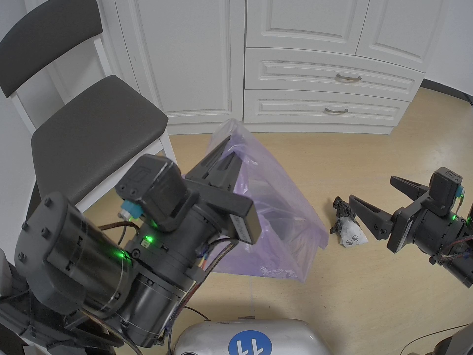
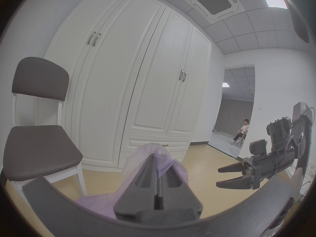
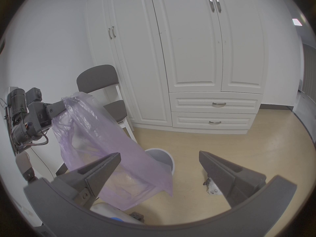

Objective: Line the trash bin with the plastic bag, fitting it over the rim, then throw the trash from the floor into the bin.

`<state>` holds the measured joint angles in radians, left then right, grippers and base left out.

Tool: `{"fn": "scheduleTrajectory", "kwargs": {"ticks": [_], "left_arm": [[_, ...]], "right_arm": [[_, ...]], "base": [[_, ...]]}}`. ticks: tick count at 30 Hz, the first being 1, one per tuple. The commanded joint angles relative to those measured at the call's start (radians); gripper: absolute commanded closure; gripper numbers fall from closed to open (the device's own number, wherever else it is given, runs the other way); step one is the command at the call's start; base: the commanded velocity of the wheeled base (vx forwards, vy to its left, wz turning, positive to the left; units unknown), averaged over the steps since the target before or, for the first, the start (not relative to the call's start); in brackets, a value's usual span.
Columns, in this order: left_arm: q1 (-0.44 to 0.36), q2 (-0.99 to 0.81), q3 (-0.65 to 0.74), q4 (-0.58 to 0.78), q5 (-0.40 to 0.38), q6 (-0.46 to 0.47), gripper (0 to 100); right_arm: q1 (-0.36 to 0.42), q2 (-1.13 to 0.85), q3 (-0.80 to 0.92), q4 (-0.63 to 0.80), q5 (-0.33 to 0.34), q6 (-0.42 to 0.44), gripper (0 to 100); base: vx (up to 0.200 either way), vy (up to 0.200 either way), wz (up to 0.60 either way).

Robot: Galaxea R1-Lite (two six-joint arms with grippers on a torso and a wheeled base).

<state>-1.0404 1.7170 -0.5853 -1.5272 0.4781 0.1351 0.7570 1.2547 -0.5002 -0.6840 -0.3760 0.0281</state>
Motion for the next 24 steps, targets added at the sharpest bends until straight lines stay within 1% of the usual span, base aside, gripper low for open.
{"fn": "scheduleTrajectory", "kwargs": {"ticks": [1, 4, 12, 24], "left_arm": [[0.017, -0.002, -0.005, -0.001, 0.001, 0.001, 100], [0.036, -0.025, -0.013, -0.001, 0.001, 0.003, 100], [0.037, -0.1, -0.011, 0.009, 0.001, 0.012, 100], [0.025, -0.117, -0.008, -0.001, 0.001, 0.02, 100]], "right_arm": [[-0.007, -0.006, 0.009, 0.017, 0.002, 0.0, 0], [-0.007, -0.001, 0.011, 0.038, 0.008, 0.0, 0], [-0.007, -0.004, 0.011, 0.04, 0.011, 0.001, 0], [-0.008, 0.003, 0.015, 0.038, 0.011, 0.001, 0]], "base": [[0.0, 0.0, 0.0], [0.0, 0.0, 0.0], [0.0, 0.0, 0.0], [0.0, 0.0, 0.0]]}}
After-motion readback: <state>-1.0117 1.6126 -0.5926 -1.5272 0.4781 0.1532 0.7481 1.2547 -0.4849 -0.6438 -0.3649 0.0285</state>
